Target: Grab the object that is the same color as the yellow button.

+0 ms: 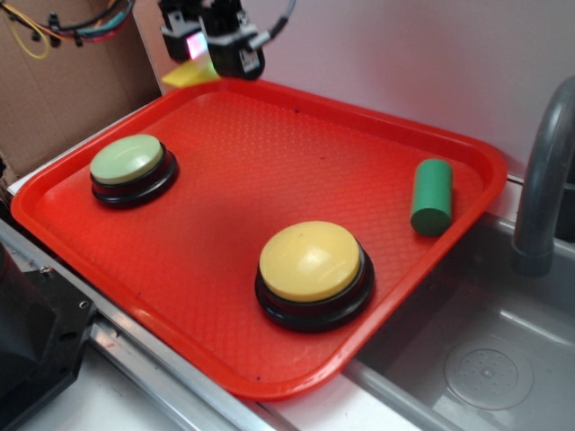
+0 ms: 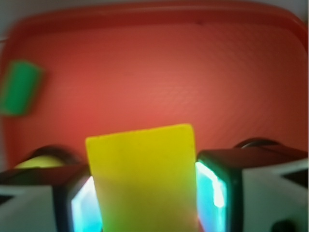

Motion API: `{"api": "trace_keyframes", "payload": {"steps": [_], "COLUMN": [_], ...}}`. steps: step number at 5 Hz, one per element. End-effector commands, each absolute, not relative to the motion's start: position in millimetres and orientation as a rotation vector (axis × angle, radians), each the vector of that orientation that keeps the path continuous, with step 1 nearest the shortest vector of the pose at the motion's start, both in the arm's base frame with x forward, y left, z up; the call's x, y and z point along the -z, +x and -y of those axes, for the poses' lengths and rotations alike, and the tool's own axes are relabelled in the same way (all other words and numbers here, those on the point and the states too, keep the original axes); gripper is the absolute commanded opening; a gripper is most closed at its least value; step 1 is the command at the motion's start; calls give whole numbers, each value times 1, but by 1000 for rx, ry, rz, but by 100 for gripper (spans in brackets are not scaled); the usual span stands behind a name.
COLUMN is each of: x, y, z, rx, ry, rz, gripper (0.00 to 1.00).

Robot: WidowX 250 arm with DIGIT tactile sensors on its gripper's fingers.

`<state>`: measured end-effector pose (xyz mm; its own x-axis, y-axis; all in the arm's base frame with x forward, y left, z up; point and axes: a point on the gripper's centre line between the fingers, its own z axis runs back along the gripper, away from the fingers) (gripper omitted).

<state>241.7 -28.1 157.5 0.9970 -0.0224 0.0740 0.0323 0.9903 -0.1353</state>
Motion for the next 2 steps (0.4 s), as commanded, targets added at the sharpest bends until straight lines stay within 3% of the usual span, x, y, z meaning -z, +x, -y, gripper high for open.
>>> {"api": "trace_keyframes", "payload": {"steps": [1, 2], "x": [-220, -214], "y": [204, 208], "z": [58, 51], "rx": [-19, -77], "ry": [-152, -108], "rz": [207, 183], "gripper": [0, 0]}}
